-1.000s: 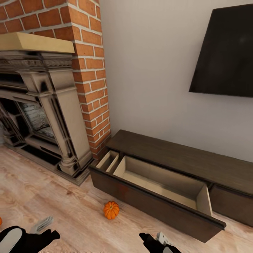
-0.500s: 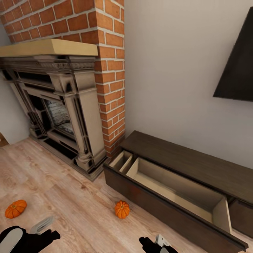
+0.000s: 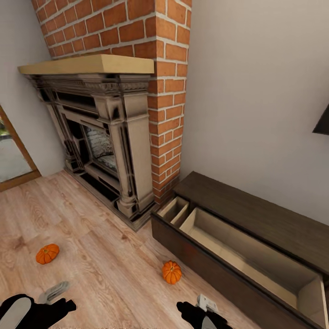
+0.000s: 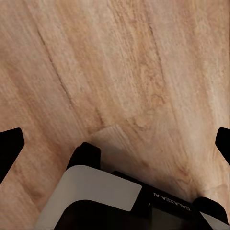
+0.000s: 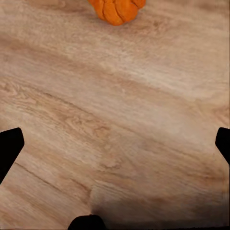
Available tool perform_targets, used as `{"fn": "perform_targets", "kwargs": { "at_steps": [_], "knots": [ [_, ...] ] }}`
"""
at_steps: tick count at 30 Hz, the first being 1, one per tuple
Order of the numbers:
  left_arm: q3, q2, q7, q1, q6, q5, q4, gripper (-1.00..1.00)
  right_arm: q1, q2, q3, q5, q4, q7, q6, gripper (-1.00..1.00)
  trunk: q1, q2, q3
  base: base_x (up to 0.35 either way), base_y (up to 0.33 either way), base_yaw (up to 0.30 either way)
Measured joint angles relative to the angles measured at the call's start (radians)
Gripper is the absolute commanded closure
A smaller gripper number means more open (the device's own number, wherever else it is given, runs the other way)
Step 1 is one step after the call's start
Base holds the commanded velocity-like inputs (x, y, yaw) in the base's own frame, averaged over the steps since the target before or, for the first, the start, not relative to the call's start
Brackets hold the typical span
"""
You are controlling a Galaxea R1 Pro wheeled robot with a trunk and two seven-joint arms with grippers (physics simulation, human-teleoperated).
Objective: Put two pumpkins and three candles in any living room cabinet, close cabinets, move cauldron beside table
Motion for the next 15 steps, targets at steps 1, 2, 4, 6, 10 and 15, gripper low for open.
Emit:
{"fn": "perform_targets", "kwargs": {
  "at_steps": [1, 2, 4, 6, 10, 15],
  "knots": [
    [0.000, -0.007, 0.000, 0.000, -0.008, -0.019, 0.000, -1.00, 0.000, 0.007, 0.000, 0.045, -0.012, -0.007, 0.002, -1.00, -0.004, 0.007, 0.002, 0.000, 0.000, 0.222],
    [0.000, -0.018, 0.000, 0.000, -0.014, -0.039, 0.000, -1.00, 0.000, 0.017, -0.001, 0.085, -0.020, -0.018, 0.006, -1.00, -0.008, 0.014, 0.004, 0.000, 0.000, 0.218],
    [-0.001, -0.058, 0.000, 0.000, -0.023, -0.104, 0.000, -1.00, 0.000, 0.044, -0.001, 0.167, -0.033, -0.075, 0.012, -1.00, -0.015, 0.028, 0.008, 0.000, 0.000, 0.212],
    [0.000, -0.089, 0.000, 0.000, -0.025, -0.156, 0.000, -1.00, 0.000, 0.050, -0.002, 0.190, -0.036, -0.126, 0.014, -1.00, -0.023, 0.042, 0.012, 0.000, 0.000, 0.210],
    [-0.001, -0.133, 0.000, -0.002, -0.026, -0.233, 0.000, -1.00, 0.000, 0.054, -0.001, 0.201, -0.038, -0.187, 0.014, -1.00, -0.038, 0.070, 0.019, 0.000, 0.000, 0.201],
    [0.000, -0.166, 0.000, -0.004, -0.028, -0.288, 0.001, -1.00, 0.000, 0.056, 0.000, 0.204, -0.038, -0.240, 0.015, -1.00, -0.057, 0.105, 0.028, 0.000, 0.000, 0.183]
  ]
}}
